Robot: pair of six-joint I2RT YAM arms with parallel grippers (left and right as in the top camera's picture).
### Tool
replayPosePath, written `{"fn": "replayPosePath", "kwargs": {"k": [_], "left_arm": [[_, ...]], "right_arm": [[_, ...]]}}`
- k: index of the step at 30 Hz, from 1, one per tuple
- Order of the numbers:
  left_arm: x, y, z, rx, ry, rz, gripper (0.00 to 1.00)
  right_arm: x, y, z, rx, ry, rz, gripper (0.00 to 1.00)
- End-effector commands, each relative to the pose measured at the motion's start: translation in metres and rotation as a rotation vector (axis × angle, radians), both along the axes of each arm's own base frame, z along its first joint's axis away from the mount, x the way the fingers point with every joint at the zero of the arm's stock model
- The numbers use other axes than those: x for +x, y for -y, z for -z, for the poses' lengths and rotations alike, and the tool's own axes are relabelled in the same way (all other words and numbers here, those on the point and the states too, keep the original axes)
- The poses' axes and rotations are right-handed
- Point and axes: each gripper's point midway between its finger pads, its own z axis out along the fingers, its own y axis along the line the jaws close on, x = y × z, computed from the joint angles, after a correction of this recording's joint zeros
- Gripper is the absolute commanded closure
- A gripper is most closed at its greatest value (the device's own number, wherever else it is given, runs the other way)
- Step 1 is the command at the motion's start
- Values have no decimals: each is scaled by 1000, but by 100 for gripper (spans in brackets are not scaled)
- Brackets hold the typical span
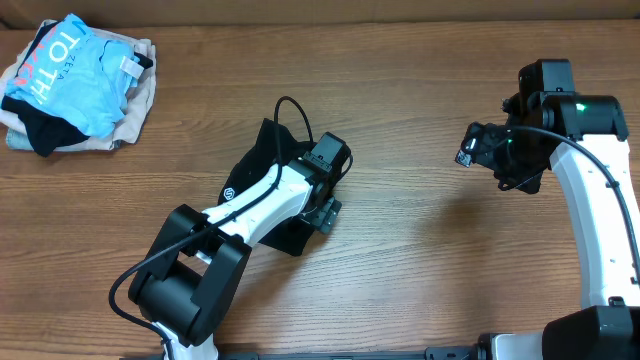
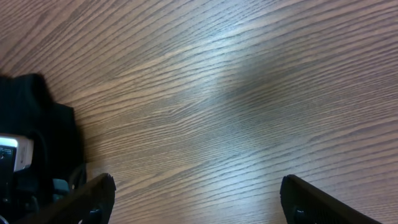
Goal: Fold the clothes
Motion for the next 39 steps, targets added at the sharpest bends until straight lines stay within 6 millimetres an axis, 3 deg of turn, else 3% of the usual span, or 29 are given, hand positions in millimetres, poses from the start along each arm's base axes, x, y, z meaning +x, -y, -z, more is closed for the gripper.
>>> {"fn": "replayPosePath", "kwargs": {"k": [1,5,9,10,12,16,20,26,28,33,39], "left_arm": [[-7,-5,15,18,-26,12,12],[-12,-13,23,58,-52,10,31],[-18,-17,28,79,-81,11,71],[-18,-17,28,79,-82,10,86],[-17,-17,28,78,-80,10,96],[-12,-16,23,70,-70,3,96],[4,-21,1,64,-67,-53,96],[51,-43,-74,48,-19,-162,96],[75,-61,-121,44,39,-206,96],[106,-96,-204,14,174,-246,96],[132,-154,-272,26,353,-284,96]], "right_arm": [[1,0,-6,4,23,-4,11],[1,0,-6,3,23,-4,11],[1,0,-6,3,23,-4,11],[1,0,-6,3,24,-4,11],[1,0,-6,3,24,-4,11],[1,0,-6,3,23,-4,9],[1,0,-6,3,23,-4,9],[1,0,-6,3,23,-4,9],[0,0,-6,3,22,-4,9],[0,0,-6,3,22,-4,0],[1,0,-6,3,23,-4,0]]}}
